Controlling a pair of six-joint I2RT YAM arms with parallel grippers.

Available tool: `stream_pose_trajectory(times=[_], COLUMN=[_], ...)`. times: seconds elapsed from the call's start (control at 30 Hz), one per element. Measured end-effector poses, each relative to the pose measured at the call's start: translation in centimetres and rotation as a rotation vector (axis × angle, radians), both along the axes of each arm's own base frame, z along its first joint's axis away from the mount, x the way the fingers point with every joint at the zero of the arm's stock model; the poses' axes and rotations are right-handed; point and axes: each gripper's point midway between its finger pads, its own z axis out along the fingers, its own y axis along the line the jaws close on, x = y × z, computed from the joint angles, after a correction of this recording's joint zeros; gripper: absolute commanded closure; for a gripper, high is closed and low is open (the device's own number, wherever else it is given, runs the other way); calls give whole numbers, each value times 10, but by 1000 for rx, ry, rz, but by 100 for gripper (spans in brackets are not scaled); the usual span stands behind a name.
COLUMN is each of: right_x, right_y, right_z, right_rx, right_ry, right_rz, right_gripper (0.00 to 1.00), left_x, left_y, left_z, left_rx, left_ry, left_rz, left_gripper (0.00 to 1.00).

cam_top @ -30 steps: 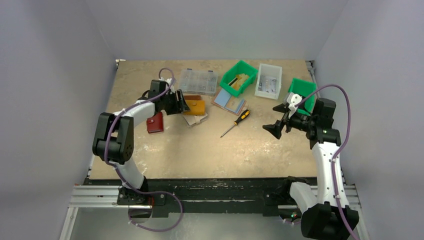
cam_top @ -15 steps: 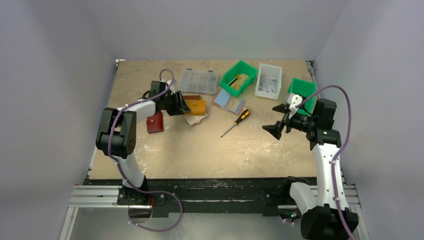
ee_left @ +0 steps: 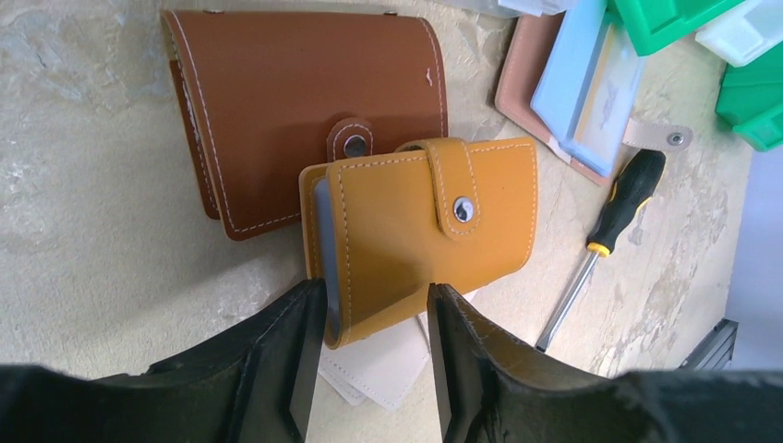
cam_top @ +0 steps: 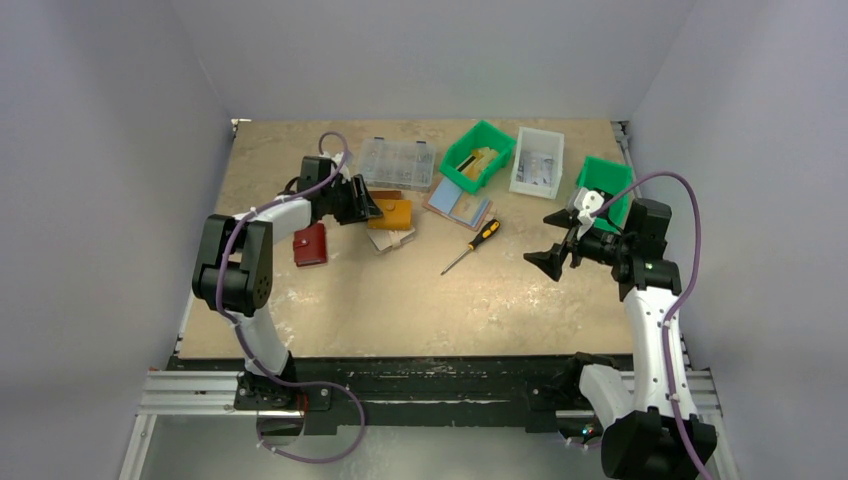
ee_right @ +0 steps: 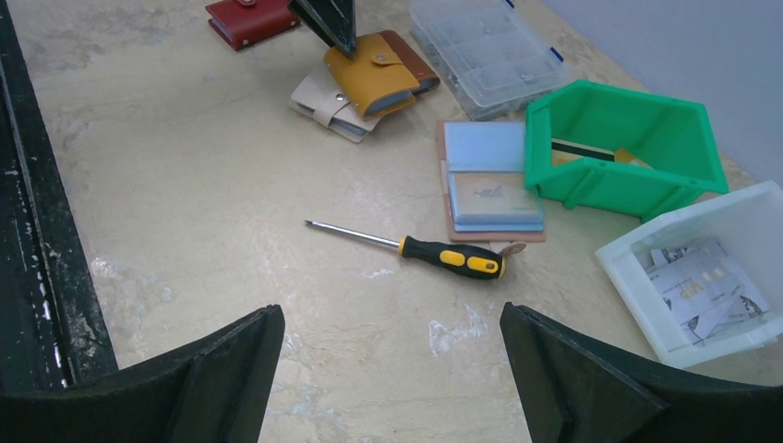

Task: Take the credit cards out of the card holder
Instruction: Pick up the card holder from the center of the board.

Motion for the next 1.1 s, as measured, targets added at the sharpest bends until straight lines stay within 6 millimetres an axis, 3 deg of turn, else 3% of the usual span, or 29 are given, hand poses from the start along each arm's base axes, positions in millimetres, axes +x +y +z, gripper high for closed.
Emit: stream_pose_trajectory(times=[0.07, 0.23, 0.43, 0.63, 0.77, 1.0, 1.1], right_x=[0, 0, 1, 0, -1, -2, -3], right_y=[0, 0, 0, 0, 0, 1, 1], right_z=[0, 0, 1, 1, 3, 5, 5], right_rx=[0, -1, -1, -2, -3, -3, 0], right_ry=[0, -3, -5, -9, -19, -25, -25], right_rz=[0, 0, 0, 0, 1, 4, 8], right_gripper=[1, 1, 1, 1, 1, 1, 1], left_x=[2, 9, 11, 13, 5, -30, -53], left_y=[0, -2, -2, -5, -6, -8, -19], left_z=[2, 4, -1, 7, 24, 77, 94], left_rx=[-3, -7, -11, -28, -37, -68, -90], left_ry=[-7, -16, -5, -32, -92, -241, -290], left_rz=[2, 6, 9, -7, -29, -92, -135], left_gripper=[52, 64, 100, 100, 100, 100, 100])
